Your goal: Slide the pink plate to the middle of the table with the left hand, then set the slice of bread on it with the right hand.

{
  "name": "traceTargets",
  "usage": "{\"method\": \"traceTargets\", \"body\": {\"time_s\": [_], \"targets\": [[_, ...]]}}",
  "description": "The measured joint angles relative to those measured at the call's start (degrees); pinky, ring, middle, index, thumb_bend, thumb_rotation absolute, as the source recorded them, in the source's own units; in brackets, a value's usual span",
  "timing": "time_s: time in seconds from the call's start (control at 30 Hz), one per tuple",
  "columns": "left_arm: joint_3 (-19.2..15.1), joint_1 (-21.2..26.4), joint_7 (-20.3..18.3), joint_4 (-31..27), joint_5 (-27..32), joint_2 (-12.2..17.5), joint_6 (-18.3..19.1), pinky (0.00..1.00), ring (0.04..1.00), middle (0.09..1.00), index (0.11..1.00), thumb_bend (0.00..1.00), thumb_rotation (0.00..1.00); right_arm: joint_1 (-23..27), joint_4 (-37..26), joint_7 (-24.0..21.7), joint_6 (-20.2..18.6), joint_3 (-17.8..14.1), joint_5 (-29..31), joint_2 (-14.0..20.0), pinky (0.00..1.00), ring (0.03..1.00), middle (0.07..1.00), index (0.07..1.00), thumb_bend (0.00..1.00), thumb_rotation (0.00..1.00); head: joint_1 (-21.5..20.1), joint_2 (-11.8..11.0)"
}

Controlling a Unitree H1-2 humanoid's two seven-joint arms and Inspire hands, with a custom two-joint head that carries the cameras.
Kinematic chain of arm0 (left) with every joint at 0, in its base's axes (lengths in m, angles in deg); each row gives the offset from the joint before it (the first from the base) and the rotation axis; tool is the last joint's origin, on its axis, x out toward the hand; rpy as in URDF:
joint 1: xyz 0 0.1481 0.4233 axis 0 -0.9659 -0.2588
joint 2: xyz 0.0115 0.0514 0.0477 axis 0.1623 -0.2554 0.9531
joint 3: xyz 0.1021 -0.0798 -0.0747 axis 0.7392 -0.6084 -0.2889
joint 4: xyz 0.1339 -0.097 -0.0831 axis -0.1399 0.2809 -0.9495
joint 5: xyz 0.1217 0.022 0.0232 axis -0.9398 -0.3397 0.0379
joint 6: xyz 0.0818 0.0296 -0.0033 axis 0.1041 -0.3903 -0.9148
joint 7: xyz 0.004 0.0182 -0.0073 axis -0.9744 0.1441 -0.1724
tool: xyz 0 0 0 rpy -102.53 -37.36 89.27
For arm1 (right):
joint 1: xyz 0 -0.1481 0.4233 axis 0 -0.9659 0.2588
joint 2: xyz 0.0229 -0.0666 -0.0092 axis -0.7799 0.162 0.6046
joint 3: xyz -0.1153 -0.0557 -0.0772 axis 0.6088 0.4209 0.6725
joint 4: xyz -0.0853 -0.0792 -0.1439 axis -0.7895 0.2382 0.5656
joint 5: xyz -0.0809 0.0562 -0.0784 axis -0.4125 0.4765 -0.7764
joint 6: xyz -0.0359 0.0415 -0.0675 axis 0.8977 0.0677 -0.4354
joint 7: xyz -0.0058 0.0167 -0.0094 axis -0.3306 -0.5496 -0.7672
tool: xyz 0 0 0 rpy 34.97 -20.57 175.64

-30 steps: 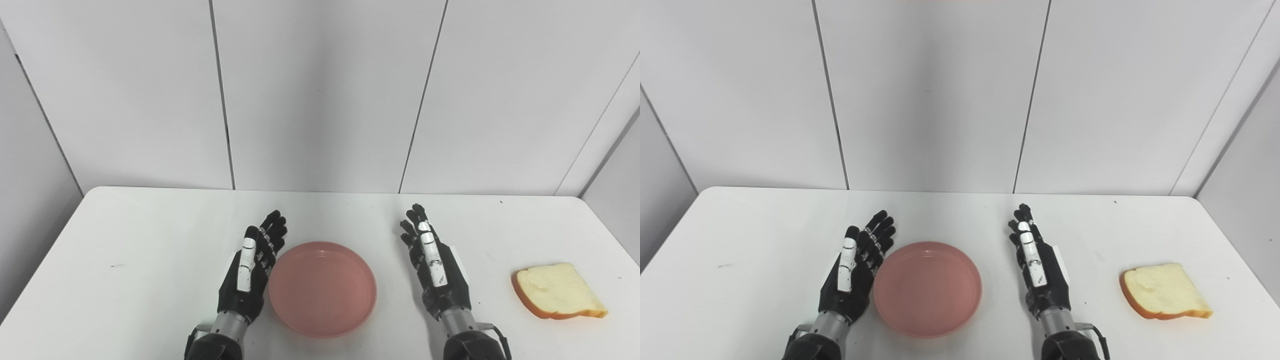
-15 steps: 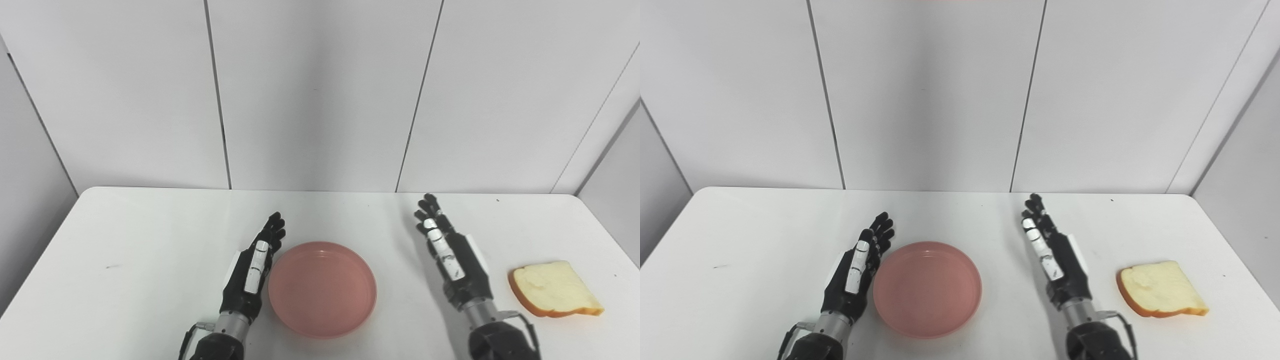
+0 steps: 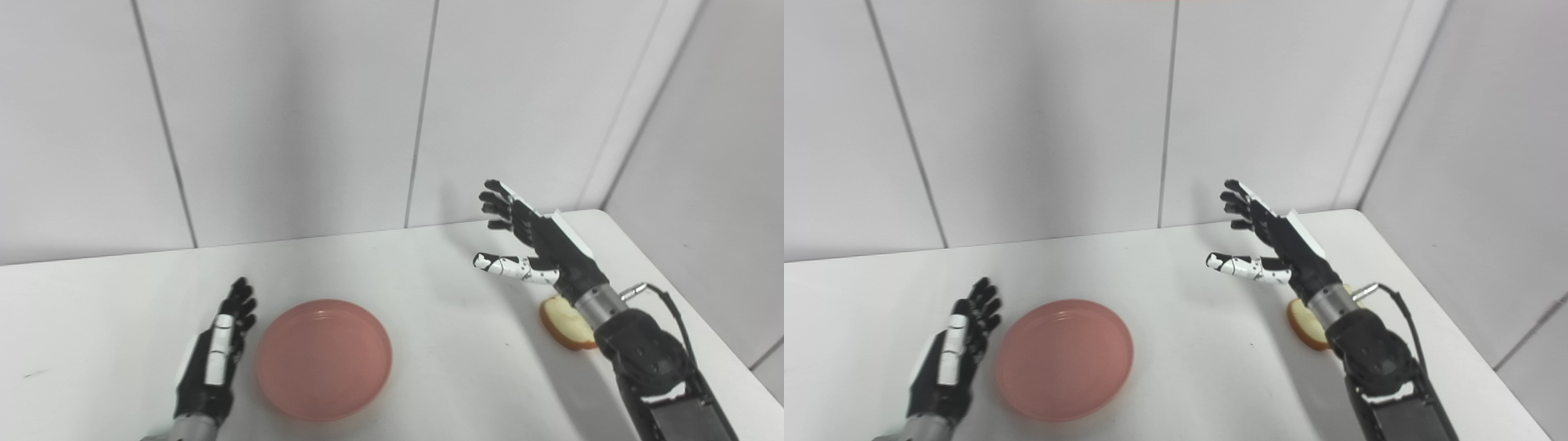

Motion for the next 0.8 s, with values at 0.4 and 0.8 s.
{"method": "traceTargets", "body": {"time_s": [0.4, 0.8], "targets": [[-1.3, 0.1, -1.9, -0.1, 2.5, 2.1, 1.3, 0.96, 0.964, 0.967, 0.918, 0.71, 0.98, -5.3, -0.4, -7.1, -6.4, 0.2, -9.9, 16.0, 0.94, 0.994, 0.98, 0.93, 0.96, 0.24, -6.4, 0.6], [-1.4, 0.1, -2.4, -0.1, 2.8, 3.0, 1.3, 0.95, 0.956, 0.965, 0.92, 0.74, 0.97, -6.0, -2.5, -17.4, -16.4, 7.1, -20.9, 27.6, 1.0, 1.0, 0.981, 0.976, 1.0, 0.32, -6.9, 1.3]]}}
